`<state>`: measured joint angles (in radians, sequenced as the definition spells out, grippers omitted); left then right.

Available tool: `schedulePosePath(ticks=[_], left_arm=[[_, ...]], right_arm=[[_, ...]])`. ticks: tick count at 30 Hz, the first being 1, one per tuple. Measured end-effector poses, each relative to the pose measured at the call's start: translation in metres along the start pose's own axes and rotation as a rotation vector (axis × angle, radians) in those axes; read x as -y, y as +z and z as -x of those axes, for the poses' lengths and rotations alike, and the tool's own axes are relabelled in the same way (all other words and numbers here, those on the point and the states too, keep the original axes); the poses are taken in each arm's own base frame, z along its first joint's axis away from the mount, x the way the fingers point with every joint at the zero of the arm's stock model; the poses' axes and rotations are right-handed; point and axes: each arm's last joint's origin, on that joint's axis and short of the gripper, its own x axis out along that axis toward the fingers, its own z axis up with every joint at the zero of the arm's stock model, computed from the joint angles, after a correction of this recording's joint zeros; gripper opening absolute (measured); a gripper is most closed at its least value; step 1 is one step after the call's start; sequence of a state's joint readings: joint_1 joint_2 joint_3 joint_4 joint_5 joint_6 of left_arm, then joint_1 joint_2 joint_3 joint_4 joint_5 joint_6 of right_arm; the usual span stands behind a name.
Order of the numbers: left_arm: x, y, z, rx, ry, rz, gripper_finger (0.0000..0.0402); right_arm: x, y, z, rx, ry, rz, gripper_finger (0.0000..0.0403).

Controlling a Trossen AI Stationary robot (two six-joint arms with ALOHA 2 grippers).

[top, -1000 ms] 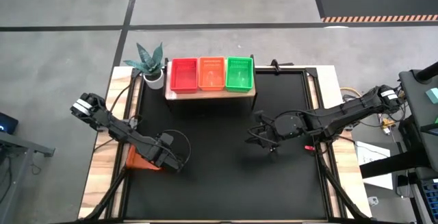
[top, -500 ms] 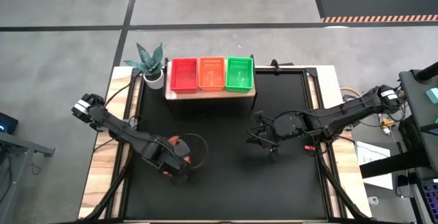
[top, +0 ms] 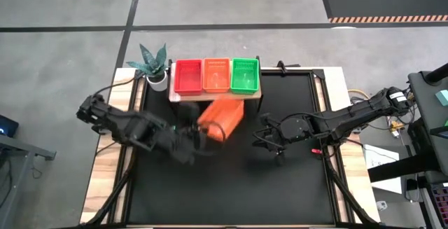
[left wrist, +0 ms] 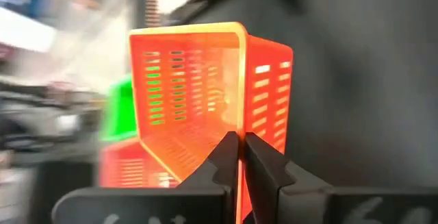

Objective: Stack baskets on shelf by color
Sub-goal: Stack the orange basket on top of the other orange basket on the shelf

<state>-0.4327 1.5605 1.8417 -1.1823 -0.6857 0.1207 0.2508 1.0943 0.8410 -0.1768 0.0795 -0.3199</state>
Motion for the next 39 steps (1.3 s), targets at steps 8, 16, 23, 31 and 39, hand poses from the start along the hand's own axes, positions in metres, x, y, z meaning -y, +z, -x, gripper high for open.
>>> schedulePosePath(ticks=[8, 16, 23, 31, 39], left_arm=[[-0.072, -0.016, -0.034, -0.156, 0.229, -0.043, 0.0], [-0.124, -0.054, -0.094, -0.331, 0.315, 0.099, 0.0], [-0.12, -0.056, -0.129, -0.387, 0.289, 0.061, 0.0], [-0.112, -0.058, -0.148, -0.431, 0.27, 0.064, 0.0], [-0.105, -0.055, -0.147, -0.422, 0.259, 0.073, 0.0]], right_arm=[[0.0, 0.0, 0.0, -0.005, 0.002, -0.006, 0.0009], [-0.001, -0.003, 0.0, -0.027, 0.009, -0.004, 0.0009], [-0.001, -0.003, 0.0, -0.027, 0.009, -0.004, 0.0009], [-0.001, -0.003, 0.0, -0.028, 0.008, -0.004, 0.0009], [-0.001, -0.003, 0.0, -0.029, 0.009, -0.004, 0.0009]])
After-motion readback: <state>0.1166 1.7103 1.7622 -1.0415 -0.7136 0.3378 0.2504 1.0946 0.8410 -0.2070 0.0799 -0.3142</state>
